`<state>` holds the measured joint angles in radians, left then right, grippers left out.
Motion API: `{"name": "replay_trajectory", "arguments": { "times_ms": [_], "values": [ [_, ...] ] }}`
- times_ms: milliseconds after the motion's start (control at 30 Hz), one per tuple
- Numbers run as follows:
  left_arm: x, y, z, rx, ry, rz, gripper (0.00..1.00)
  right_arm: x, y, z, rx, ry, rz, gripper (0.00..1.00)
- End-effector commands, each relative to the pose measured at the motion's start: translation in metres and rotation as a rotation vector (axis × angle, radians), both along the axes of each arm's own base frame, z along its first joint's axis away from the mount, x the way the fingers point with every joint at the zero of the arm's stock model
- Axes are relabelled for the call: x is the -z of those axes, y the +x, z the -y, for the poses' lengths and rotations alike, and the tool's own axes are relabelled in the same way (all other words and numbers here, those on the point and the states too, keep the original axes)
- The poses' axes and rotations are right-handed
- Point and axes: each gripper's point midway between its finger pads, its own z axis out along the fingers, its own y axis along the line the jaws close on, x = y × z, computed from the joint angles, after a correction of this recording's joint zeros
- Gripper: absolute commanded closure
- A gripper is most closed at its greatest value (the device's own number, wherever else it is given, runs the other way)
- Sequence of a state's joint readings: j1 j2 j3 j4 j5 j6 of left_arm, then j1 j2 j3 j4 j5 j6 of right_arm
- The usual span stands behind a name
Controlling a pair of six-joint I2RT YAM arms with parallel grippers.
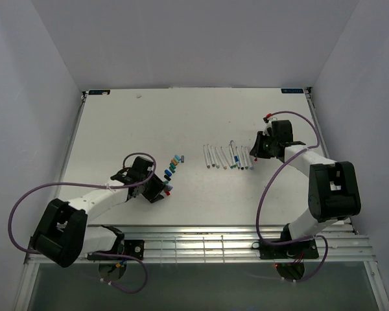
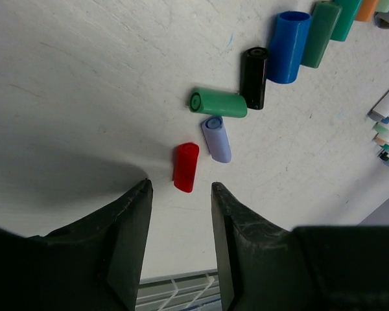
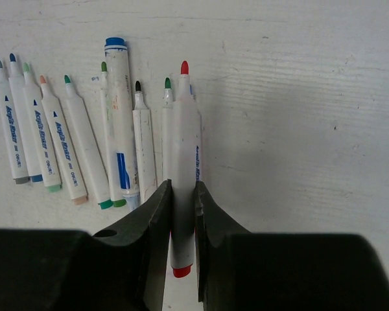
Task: Open the pen caps
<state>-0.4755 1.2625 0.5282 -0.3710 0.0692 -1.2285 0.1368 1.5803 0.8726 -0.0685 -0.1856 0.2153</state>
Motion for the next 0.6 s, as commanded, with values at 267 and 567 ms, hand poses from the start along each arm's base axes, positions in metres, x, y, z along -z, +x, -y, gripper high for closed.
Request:
{"name": "replay_trajectory", "arguments": {
  "times_ms": [267,567],
  "values": [
    [-0.062,0.002,0.004,0.069,-0.092,0.24,0.37,0.026,0.001,0.012,0.007,-0.05,-0.031,0.87],
    [-0.079,0.003,0.015,0.138,-0.154,0.321,0.33,0.04,-0.005,0.015,0.016,-0.06,-0.068,0.73]
  ]
}}
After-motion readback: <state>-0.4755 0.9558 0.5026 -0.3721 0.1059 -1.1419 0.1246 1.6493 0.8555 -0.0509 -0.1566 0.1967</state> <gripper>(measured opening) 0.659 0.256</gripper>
